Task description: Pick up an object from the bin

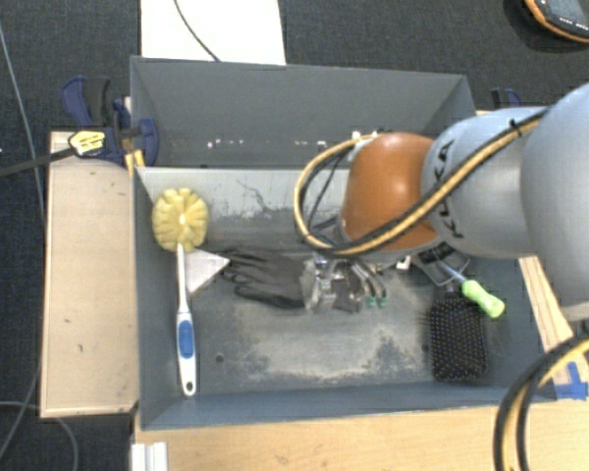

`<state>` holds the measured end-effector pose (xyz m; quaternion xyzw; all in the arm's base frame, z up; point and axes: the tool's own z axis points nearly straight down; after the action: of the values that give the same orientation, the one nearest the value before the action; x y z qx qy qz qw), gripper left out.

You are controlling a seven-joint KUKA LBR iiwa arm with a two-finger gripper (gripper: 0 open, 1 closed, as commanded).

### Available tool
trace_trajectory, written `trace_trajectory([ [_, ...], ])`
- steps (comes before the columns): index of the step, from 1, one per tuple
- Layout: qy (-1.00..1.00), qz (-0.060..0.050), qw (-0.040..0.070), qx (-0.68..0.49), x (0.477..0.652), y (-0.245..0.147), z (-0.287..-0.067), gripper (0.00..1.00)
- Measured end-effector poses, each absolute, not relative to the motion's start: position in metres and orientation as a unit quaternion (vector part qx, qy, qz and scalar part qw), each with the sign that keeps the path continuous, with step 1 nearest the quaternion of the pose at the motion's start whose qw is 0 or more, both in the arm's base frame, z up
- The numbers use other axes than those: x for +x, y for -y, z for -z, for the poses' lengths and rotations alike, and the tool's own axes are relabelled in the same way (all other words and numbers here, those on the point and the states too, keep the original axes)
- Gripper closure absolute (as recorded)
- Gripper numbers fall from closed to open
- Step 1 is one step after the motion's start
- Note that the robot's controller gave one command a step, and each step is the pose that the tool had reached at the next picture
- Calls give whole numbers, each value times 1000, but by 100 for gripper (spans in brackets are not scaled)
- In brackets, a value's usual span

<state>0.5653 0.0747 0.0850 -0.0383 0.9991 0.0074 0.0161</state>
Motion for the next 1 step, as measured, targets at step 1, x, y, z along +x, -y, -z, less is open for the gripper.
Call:
trace_trajectory([
  [1,-990,-6,18,-137,568,-66,-124,100],
])
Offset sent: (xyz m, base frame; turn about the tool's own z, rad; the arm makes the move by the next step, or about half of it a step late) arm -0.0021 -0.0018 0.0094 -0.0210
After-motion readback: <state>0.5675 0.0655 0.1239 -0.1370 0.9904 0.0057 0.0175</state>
